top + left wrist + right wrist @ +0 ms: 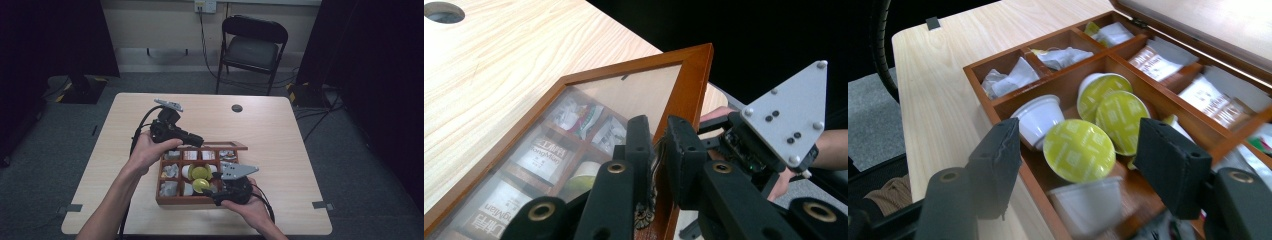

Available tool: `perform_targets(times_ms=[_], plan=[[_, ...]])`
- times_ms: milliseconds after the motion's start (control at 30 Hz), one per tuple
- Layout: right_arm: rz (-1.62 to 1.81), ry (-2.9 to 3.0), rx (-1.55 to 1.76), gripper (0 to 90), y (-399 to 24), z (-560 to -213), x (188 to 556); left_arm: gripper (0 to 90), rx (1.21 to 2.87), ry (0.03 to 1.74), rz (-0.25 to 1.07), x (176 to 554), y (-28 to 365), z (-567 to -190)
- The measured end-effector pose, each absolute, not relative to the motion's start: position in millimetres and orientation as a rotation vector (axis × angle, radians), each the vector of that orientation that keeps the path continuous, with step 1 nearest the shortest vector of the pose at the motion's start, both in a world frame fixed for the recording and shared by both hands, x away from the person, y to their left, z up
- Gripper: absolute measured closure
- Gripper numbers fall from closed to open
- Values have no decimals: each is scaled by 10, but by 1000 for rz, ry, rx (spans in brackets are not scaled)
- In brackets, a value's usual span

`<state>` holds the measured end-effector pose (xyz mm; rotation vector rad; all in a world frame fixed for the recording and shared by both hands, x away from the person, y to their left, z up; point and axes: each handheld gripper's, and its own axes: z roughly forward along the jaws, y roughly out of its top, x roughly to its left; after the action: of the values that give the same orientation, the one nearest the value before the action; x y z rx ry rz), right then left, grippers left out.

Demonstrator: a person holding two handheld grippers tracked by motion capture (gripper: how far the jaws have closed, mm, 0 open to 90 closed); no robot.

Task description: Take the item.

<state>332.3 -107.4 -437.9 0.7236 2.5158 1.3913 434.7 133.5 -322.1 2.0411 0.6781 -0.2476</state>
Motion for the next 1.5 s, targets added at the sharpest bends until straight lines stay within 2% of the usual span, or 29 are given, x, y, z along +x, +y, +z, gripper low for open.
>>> perform_targets(times_ms=[367,1133,1500], plan=[[1360,2564,694,358,-873,-4435,3379,809,2039,679,-244,4349,1337,-3218],[1130,2682,772,298,-702,-4608,3591,809,2044,676,-237,4341,1328,-3217],[1041,2717,794,324,-646,-4628,3627,809,2048,670,-239,4335,1329,-3221]])
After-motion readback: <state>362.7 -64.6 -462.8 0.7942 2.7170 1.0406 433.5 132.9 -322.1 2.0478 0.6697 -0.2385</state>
